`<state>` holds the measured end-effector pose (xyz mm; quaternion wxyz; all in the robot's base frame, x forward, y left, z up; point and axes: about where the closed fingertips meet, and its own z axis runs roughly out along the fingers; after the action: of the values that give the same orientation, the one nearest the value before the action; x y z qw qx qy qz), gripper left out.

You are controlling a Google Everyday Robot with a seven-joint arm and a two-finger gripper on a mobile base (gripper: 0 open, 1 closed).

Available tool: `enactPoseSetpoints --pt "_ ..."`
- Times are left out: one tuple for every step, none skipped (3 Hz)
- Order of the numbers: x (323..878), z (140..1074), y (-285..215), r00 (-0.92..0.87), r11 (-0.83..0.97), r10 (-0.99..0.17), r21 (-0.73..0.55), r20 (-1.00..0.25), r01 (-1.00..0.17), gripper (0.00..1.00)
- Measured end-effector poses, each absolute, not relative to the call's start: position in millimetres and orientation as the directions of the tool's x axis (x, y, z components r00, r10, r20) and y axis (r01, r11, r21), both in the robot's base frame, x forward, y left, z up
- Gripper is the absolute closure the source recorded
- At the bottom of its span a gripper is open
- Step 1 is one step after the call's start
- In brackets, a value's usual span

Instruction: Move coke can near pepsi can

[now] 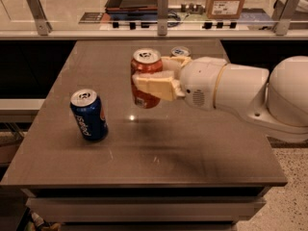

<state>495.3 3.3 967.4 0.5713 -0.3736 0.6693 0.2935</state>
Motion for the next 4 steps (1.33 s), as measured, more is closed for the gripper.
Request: enactPoseSetpoints --pt "477.9 948.8 4.8 -0.085 0.543 -0.164 -0.018 -0.983 -0.84 1.0" --pt "463.5 931.4 3.6 -0.089 0.518 -0.181 -0.018 -0.979 -0.855 1.0" --pt "451.1 916.0 7.7 -0.084 0.483 -0.211 -0.028 -0.974 -0.875 1.0" --pt "440.5 885.0 26.3 -0.071 0.439 -0.241 -0.044 -0.968 -0.897 1.0"
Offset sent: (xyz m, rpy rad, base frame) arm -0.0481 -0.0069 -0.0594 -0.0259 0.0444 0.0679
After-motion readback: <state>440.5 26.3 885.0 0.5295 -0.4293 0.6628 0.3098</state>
